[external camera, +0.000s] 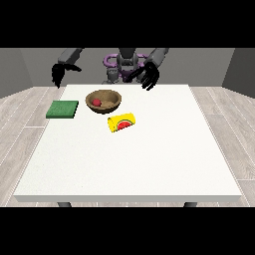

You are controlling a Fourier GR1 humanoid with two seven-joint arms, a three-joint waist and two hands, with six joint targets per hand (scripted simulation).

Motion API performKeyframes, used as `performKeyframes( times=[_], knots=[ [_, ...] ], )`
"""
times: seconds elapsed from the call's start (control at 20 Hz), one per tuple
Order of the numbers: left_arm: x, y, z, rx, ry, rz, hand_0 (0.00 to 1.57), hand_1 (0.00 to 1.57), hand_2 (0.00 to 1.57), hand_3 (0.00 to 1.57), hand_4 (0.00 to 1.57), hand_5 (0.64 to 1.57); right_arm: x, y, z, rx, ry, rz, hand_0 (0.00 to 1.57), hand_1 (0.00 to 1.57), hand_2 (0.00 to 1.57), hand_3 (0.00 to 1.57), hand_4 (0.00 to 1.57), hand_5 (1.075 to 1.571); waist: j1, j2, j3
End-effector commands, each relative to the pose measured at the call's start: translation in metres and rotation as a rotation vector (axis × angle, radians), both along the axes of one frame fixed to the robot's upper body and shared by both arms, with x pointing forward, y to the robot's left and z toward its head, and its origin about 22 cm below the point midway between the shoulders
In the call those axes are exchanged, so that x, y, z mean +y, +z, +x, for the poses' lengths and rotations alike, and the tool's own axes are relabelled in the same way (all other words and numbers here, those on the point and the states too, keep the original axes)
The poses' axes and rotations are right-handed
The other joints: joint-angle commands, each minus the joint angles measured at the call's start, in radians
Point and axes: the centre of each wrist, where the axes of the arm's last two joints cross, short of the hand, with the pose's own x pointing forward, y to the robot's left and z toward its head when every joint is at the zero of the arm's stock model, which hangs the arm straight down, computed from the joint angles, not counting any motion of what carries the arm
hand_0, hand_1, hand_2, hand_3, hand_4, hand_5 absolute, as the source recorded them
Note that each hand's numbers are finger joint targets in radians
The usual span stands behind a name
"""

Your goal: Pick the cup and pour the ball into the bowl, then pick the bowl and place it on the pad

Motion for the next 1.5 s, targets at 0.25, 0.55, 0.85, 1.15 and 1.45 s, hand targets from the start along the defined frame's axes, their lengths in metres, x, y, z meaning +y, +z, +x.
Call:
performKeyframes(
  times=[0.25,0.55,0.85,1.15,1.45],
  knots=[
    [0.042,-0.04,-0.046,-0.102,-0.234,-0.489,0.0,0.0,0.0,0.0,0.0,1.565,0.074,-0.015,0.015,-0.015,-0.121,0.013,0.0,0.0,0.0,0.0,0.29,1.57,0.11,0.085,0.0173],
    [0.062,-0.039,-0.041,-0.125,-0.305,-0.514,0.0,0.0,0.0,0.0,0.0,1.564,0.122,-0.014,0.038,-0.03,-0.148,0.049,0.0,0.0,0.0,0.0,0.31,1.569,0.111,0.108,0.0207],
    [0.092,-0.018,-0.046,-0.088,-0.326,-0.504,0.0,0.0,0.0,0.0,0.0,1.564,0.088,-0.043,0.035,0.031,-0.194,0.027,0.0,0.0,0.0,0.0,0.24,1.566,0.139,0.076,0.0213],
    [0.107,-0.004,-0.04,-0.149,-0.336,-0.496,0.0,0.0,0.0,0.0,0.0,1.566,0.066,-0.058,0.029,-0.013,-0.175,0.029,0.0,0.0,0.0,0.0,0.12,1.563,0.135,0.156,0.0215],
    [0.124,-0.016,-0.047,-0.124,-0.295,-0.505,0.0,0.0,0.0,0.0,0.0,1.566,0.102,-0.068,0.035,0.049,-0.132,0.045,0.0,0.0,0.0,0.0,0.14,1.565,0.106,0.119,0.0211]
  ],
)
